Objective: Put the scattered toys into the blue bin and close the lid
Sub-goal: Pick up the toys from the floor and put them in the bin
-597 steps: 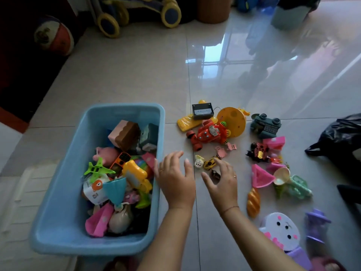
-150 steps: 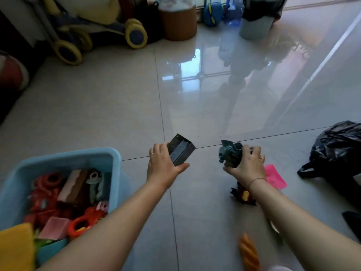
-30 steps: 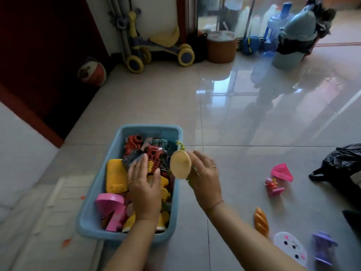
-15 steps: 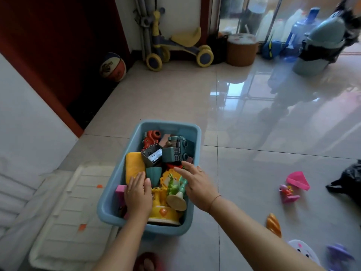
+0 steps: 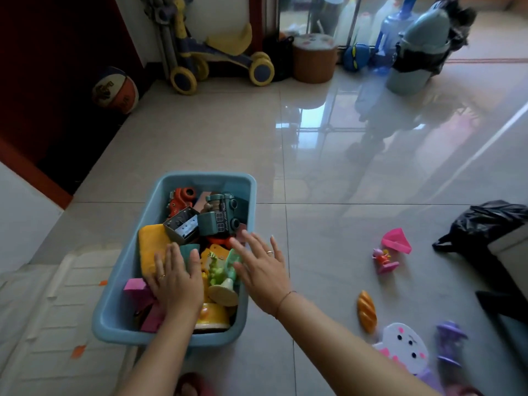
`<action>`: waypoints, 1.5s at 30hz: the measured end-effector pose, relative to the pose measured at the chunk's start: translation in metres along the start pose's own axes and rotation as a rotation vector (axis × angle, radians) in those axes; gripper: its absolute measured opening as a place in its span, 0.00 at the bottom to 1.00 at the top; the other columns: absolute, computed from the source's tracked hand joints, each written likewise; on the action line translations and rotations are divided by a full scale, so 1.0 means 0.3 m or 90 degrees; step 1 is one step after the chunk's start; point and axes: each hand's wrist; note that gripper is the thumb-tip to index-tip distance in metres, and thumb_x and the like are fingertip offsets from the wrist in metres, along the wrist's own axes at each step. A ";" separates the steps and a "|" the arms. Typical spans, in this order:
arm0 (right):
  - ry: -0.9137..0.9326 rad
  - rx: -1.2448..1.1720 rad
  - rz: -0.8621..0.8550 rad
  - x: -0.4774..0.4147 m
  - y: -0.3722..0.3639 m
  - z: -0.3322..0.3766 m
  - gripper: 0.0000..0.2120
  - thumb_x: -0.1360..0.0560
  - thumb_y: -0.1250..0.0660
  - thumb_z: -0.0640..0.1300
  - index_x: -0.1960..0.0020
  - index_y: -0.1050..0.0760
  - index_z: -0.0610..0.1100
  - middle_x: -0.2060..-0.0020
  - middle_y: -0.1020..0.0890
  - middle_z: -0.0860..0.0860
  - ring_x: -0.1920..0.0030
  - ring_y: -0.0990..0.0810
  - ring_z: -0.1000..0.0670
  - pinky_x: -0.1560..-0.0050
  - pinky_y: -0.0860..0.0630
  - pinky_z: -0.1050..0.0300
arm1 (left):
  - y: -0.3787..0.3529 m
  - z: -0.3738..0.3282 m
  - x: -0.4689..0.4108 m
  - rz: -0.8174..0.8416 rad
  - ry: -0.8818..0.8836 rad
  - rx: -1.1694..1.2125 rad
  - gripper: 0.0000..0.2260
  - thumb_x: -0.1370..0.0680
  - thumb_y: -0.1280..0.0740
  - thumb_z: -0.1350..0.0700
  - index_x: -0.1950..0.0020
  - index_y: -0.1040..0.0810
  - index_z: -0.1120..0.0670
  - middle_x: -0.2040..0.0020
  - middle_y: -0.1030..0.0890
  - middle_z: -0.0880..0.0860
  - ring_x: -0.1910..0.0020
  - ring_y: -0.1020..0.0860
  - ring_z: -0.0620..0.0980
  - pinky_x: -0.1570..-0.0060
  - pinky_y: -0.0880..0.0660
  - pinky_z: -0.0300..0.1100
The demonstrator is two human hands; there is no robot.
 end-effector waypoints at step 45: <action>-0.208 -0.402 -0.327 0.067 0.074 -0.326 0.18 0.25 0.34 0.47 0.38 0.36 0.54 0.46 0.33 0.51 0.55 0.20 0.49 0.52 0.20 0.56 | -0.134 -0.418 0.139 -0.184 -0.323 0.296 0.19 0.21 0.40 0.50 0.35 0.33 0.61 0.44 0.25 0.59 0.45 0.26 0.50 0.46 0.32 0.33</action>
Point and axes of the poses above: each hand's wrist, its own x-axis away from the middle knuckle, its own y-axis out of the back of the hand, z = x × y
